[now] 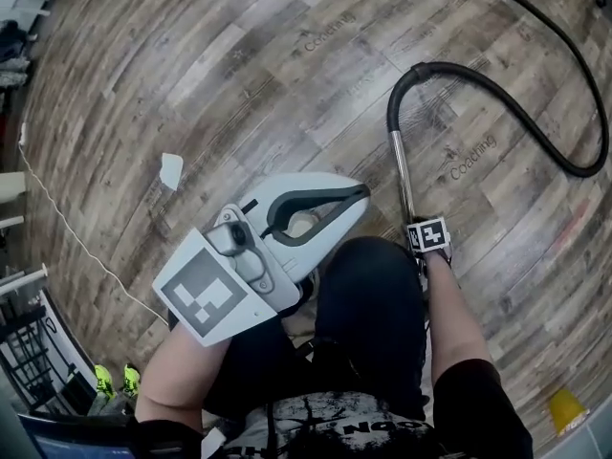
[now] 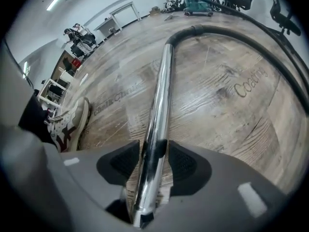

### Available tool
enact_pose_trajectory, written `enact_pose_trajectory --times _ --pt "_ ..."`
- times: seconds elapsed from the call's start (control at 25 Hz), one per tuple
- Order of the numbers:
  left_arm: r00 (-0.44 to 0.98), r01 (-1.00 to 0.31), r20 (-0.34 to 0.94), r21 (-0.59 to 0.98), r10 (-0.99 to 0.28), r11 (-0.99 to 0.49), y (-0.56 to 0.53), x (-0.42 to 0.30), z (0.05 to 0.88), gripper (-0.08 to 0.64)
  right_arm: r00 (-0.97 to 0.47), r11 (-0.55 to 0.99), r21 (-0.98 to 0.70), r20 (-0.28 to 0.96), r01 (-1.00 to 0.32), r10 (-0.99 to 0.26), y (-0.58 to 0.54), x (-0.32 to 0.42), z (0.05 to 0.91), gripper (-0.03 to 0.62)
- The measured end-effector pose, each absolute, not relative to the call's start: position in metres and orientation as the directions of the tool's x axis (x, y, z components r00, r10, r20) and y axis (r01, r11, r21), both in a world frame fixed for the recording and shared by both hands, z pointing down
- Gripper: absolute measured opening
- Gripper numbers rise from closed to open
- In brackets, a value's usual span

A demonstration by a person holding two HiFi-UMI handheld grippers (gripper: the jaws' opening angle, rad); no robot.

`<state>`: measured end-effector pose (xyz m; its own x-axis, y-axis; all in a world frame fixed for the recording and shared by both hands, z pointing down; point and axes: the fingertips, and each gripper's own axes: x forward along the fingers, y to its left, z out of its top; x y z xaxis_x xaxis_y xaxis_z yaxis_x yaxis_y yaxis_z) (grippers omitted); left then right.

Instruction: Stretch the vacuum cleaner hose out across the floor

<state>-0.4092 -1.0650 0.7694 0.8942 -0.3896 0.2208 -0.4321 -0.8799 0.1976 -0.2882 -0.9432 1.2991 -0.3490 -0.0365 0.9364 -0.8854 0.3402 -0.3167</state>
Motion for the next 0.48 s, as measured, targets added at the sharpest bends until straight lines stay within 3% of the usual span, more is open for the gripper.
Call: enact_pose_trajectory --times 0.48 --pt "0.858 -0.491 0.278 0.195 -0.432 -0.849 -1.048 -0.429 0.798 0.0 -0.219 0.338 -0.169 0.969 -0.926 -0.116 -0.949 -0.295 1.317 0.192"
